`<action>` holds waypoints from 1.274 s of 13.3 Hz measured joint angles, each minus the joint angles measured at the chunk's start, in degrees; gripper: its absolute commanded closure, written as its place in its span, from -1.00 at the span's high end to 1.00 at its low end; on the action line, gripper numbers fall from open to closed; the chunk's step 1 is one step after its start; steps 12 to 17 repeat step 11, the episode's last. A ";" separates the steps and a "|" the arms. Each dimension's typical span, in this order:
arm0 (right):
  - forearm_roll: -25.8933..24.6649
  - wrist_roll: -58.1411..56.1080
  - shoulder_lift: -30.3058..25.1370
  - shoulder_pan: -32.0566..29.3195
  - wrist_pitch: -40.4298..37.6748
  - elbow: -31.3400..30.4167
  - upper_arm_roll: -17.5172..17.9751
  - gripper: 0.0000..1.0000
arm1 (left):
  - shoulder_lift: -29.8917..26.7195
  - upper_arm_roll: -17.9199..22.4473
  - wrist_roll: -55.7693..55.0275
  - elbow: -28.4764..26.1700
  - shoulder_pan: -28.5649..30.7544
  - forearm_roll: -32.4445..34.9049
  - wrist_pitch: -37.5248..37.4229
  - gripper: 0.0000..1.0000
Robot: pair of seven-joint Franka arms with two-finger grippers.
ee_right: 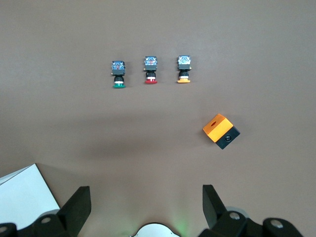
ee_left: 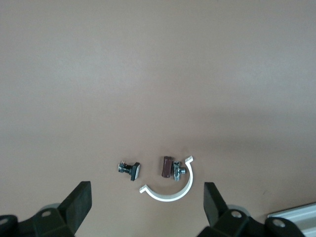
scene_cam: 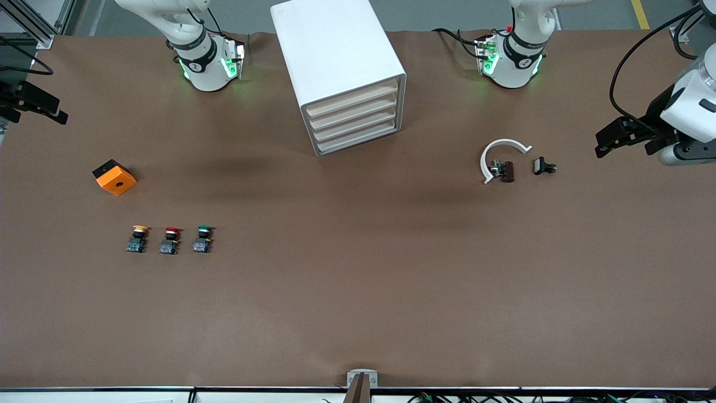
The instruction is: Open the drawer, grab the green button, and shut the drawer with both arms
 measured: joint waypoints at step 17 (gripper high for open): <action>-0.08 -0.02 -0.19 -0.06 0.71 0.00 -0.44 1.00 | -0.06 -0.02 0.07 1.90 0.00 0.00 -2.29 1.00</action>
